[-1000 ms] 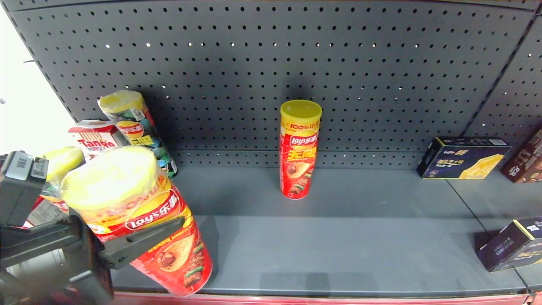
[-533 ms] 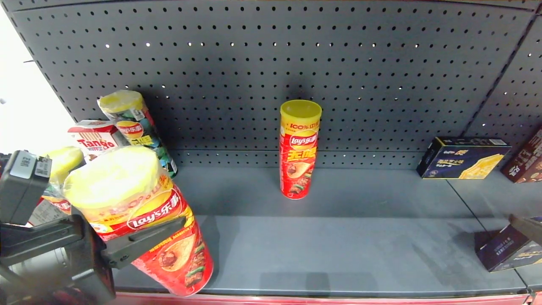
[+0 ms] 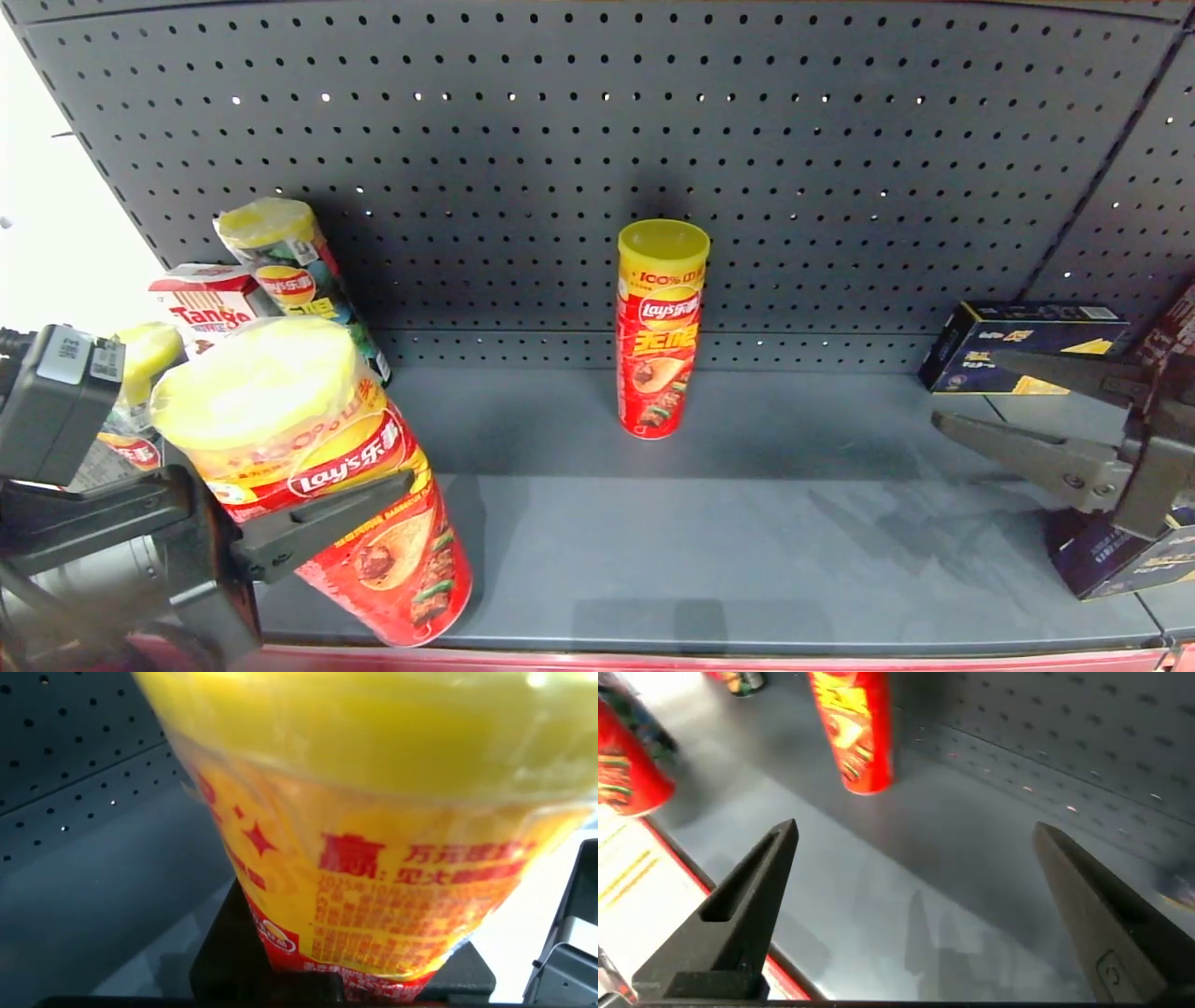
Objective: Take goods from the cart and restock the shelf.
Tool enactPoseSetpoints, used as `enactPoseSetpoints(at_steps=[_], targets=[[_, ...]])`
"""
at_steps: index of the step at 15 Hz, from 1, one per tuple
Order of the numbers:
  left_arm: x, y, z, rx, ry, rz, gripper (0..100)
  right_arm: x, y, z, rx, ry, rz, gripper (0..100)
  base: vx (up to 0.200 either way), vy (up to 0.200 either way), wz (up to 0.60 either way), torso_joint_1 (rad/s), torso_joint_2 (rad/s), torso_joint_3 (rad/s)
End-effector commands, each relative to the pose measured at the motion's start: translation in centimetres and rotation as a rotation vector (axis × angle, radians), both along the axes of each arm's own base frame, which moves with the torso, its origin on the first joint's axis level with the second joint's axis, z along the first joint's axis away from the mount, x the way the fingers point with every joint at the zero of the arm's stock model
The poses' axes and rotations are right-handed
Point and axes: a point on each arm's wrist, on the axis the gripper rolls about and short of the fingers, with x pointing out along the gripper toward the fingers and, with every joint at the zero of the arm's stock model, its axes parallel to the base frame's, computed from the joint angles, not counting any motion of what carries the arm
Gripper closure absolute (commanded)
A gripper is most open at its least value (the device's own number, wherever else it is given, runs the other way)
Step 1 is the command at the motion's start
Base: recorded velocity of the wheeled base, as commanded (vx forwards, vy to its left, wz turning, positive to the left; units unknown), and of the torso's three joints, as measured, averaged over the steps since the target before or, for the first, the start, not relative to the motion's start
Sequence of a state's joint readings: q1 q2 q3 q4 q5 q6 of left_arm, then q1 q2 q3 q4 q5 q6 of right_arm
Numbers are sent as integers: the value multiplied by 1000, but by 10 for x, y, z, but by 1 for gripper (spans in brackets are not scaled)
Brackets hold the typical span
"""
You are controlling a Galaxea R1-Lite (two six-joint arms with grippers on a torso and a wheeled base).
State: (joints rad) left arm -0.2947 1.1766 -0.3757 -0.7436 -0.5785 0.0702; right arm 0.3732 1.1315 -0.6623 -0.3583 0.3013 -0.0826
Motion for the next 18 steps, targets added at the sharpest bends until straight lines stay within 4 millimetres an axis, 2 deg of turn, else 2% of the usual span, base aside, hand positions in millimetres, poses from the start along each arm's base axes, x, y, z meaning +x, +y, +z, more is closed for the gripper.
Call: enactPoseSetpoints(at_steps=[1,3,9,18], targets=[[2,0,-1,2,5,0,100,26,12,0,-14,38,27,0,0,0,0,0,0,0],[2,-1,-2,3,10,0,100,55,26,8,-21,6,86,0,0,0,0,0,0,0],[4,-1,2,-1,-1,0,100,89,43,-2,-1,-124,439,0,0,0,0,0,0,0],[5,-2,6,-8,-9,-4,100,142,65,-15,-2,-140,555,0,0,0,0,0,0,0]])
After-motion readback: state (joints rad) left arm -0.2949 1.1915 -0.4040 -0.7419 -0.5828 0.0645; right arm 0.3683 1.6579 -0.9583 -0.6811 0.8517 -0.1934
